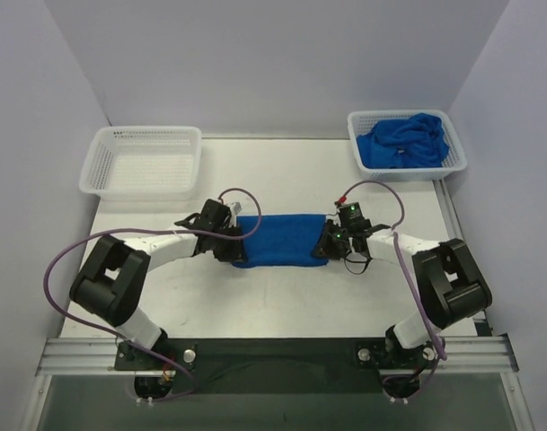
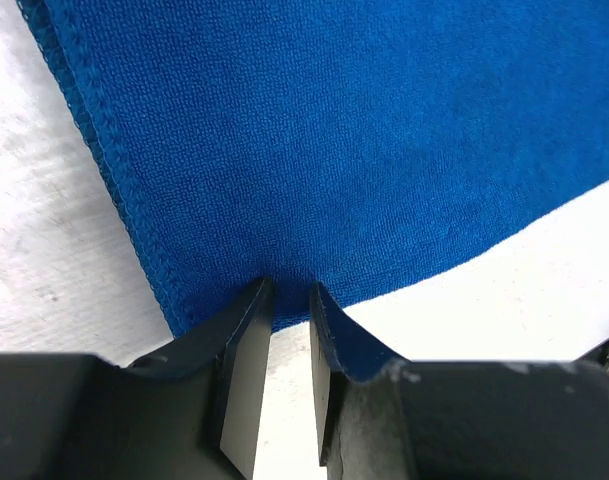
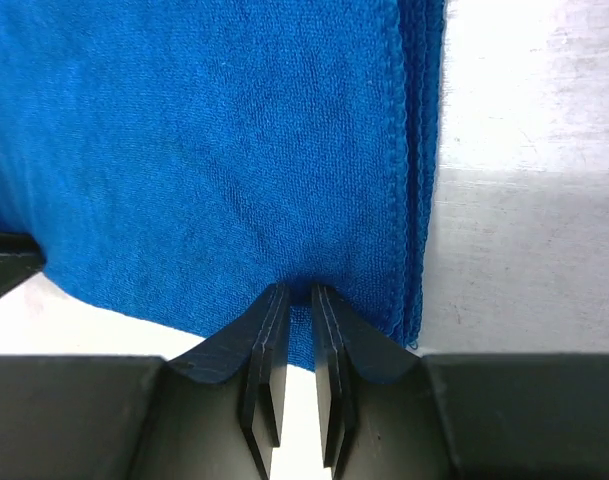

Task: Fold and stack the towels
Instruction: Neatly place the folded towel into the bin

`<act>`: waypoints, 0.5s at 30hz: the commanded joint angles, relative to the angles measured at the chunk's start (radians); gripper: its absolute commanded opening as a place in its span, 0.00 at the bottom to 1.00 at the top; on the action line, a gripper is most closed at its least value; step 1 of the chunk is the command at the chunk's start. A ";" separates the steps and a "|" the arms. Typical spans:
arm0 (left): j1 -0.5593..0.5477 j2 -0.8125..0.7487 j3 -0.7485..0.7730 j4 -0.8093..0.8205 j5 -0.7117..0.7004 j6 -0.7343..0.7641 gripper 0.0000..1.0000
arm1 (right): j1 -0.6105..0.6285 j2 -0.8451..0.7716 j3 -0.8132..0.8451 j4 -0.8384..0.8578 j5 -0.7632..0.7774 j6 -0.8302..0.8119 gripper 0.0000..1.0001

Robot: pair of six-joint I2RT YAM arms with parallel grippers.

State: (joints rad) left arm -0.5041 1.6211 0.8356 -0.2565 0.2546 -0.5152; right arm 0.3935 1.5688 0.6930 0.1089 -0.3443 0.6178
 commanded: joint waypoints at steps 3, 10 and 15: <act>-0.008 -0.039 -0.142 0.069 -0.017 -0.057 0.33 | -0.045 -0.003 -0.127 0.038 0.070 0.005 0.18; -0.102 -0.092 -0.194 0.121 -0.024 -0.150 0.40 | -0.173 -0.056 -0.170 0.006 0.103 -0.059 0.21; -0.168 -0.193 -0.227 0.120 -0.066 -0.229 0.55 | -0.174 -0.159 -0.113 -0.175 0.166 -0.127 0.28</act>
State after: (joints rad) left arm -0.6582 1.4834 0.6506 -0.0658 0.2470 -0.6868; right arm 0.2344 1.4490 0.5743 0.1555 -0.3431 0.5850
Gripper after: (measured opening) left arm 0.513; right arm 0.257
